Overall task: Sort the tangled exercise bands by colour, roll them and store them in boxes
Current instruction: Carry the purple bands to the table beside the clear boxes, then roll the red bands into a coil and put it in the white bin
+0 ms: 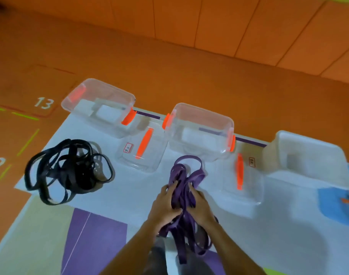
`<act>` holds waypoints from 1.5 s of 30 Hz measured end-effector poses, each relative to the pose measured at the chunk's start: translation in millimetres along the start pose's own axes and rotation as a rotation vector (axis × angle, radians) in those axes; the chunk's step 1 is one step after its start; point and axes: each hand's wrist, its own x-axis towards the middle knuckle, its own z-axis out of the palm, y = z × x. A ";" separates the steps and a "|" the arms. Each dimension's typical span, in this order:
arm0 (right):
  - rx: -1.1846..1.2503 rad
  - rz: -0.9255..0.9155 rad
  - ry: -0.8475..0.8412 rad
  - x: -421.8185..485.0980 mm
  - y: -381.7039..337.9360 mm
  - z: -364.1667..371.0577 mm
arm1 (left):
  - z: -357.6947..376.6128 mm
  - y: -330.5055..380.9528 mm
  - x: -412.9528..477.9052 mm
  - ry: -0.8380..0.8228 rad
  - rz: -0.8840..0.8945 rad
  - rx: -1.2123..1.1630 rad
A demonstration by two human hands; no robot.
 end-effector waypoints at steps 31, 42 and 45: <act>-0.498 0.141 0.337 -71.7 3.2 -9.3 | -44.4 -0.2 -12.4 0.071 0.346 0.785; -0.483 0.276 0.626 -207.9 113.9 -101.4 | 89.2 154.4 -59.7 -0.009 0.708 0.899; -0.484 0.300 0.646 -254.0 164.1 -134.2 | 144.6 199.3 -81.3 -0.004 0.756 0.917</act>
